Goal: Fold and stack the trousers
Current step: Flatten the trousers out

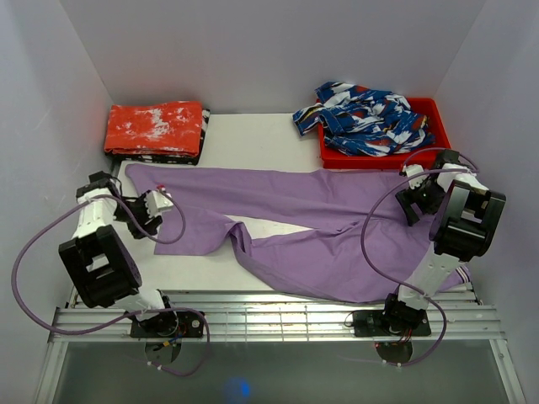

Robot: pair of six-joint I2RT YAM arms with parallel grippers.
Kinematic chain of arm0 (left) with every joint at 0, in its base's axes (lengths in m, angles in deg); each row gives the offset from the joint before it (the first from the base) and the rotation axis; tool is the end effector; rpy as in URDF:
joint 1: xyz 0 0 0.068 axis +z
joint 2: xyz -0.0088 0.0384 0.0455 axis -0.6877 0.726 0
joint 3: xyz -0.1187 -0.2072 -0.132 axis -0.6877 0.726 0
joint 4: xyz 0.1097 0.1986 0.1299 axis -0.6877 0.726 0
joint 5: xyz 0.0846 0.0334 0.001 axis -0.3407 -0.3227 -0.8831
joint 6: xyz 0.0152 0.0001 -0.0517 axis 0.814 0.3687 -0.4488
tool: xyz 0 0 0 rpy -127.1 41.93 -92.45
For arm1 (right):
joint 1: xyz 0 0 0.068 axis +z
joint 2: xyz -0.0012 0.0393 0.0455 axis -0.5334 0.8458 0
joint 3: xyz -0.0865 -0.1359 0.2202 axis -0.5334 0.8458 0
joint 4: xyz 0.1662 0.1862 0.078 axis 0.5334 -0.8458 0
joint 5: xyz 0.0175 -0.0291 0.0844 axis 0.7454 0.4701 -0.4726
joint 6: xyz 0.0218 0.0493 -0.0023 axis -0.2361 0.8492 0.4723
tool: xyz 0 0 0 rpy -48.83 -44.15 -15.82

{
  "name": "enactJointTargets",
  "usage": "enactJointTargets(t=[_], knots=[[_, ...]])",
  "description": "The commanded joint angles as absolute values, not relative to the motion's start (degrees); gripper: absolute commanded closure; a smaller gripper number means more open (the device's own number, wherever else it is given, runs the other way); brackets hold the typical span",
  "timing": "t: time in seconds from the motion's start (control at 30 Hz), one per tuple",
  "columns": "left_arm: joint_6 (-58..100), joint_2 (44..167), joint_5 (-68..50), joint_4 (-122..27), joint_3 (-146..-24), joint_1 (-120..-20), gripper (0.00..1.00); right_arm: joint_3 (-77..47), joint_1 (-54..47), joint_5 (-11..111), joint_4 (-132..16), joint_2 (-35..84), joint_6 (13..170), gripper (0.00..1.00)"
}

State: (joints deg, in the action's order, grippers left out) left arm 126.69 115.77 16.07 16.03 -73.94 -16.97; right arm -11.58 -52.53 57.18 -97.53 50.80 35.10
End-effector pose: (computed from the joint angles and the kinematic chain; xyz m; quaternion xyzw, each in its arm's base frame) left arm 0.2377 0.0967 0.2258 0.5404 0.7912 -0.1112 0.2639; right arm 0.3398 -0.1254 0.1684 -0.2507 0.9592 -0.0720 0.1093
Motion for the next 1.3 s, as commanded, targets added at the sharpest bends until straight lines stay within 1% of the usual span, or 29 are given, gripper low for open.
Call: enactJointTargets(t=[0.0, 0.13, 0.2, 0.3, 0.33, 0.37, 0.4, 0.43, 0.47, 0.57, 0.6, 0.73, 0.8, 1.0, 1.03, 1.07, 1.1, 1.13, 1.17, 1.2, 1.23, 1.27], knots=[[138.78, 114.91, 18.0, 11.84, -69.13, -21.55, 0.34, -13.66, -53.24, 59.35, -93.84, 52.54, 34.54, 0.05], [142.37, 113.33, 17.38, 4.45, -62.27, -28.66, 0.32, -14.46, -53.24, 59.43, -94.81, 52.2, 34.72, 0.05], [144.57, 114.2, 14.06, 3.21, -59.02, -31.3, 0.32, -15.59, -53.24, 59.26, -95.77, 52.46, 34.98, 0.05], [143.97, 117.02, 9.14, 2.76, -56.72, -32.11, 0.32, -16.65, -53.24, 59.17, -96.3, 52.9, 35.25, 0.05], [142.92, 117.89, 6.68, 2.76, -55.93, -32.11, 0.41, -16.74, -53.24, 59.34, -96.3, 52.98, 35.07, 0.05], [139.52, 119.03, 1.35, 2.33, -54.97, -31.93, 0.67, -16.57, -53.24, 59.78, -95.61, 53.16, 34.37, 0.05], [136.17, 119.48, -0.44, 2.84, -54.52, -30.71, 0.84, -16.22, -53.33, 60.05, -95.08, 53.34, 34.02, 0.05], [136.23, 119.22, -1.77, 3.72, -54.35, -27.48, 0.93, -16.04, -53.59, 60.05, -94.55, 53.77, 34.02, 0.04], [137.19, 118.44, -2.22, 4.68, -54.26, -23.36, 1.0, -15.95, -53.68, 60.05, -94.28, 53.95, 33.93, 0.04], [140.09, 116.93, -2.4, 6.96, -58.45, -14.65, 1.0, -15.86, -54.73, 59.52, -93.67, 53.86, 33.49, 0.04], [141.58, 117.02, -0.83, 10.11, -63.78, -10.88, 1.0, -15.69, -55.35, 59.26, -93.32, 53.78, 33.23, 0.04], [141.68, 117.55, -0.73, 12.5, -67.34, -9.61, 1.0, -15.69, -55.97, 58.91, -92.96, 53.69, 33.05, 0.04], [140.72, 118.51, -0.2, 15.31, -71.9, -9.17, 1.0, -15.77, -56.49, 58.73, -92.96, 53.51, 32.79, 0.04], [135.88, 121.77, 6.38, 31.21, -86.4, -7.85, 1.0, -16.04, -57.55, 58.2, -93.05, 53.16, 32.35, 0.04], [136.57, 121.33, 7.26, 31.85, -86.51, -7.5, 0.97, -16.04, -57.55, 58.2, -93.05, 53.07, 32.35, 0.04], [138.06, 119.07, 8.06, 31.94, -85.82, -6.28, 0.85, -16.13, -57.55, 58.2, -93.14, 52.9, 32.35, 0.04], [143.82, 117.48, 8.59, 32.03, -84.33, -5.83, 0.74, -16.13, -57.55, 58.2, -93.22, 52.64, 32.43, 0.04], [147.01, 115.9, 8.33, 31.42, -79.96, -5.48, 0.56, -16.13, -57.64, 56.46, -93.23, 52.55, 32.43, 0.04], [150.08, 114.31, 8.07, 30.89, -77.57, -5.56, 0.45, -16.21, -57.55, 56.36, -93.23, 52.46, 32.43, 0.04], [153.07, 111.43, 8.15, 30.28, -75.28, -5.48, 0.29, -16.3, -57.55, 56.36, -93.4, 52.63, 32.43, 0.05], [158.59, 110.27, 8.5, 28.7, -71.35, -5.56, 0.08, -16.56, -57.55, 56.36, -93.75, 52.63, 32.43, 0.05], [160.73, 109.39, 9.03, 27.64, -69.65, -5.65, 0.03, -17.0, -57.55, 56.27, -94.01, 52.81, 32.69, 0.05]])
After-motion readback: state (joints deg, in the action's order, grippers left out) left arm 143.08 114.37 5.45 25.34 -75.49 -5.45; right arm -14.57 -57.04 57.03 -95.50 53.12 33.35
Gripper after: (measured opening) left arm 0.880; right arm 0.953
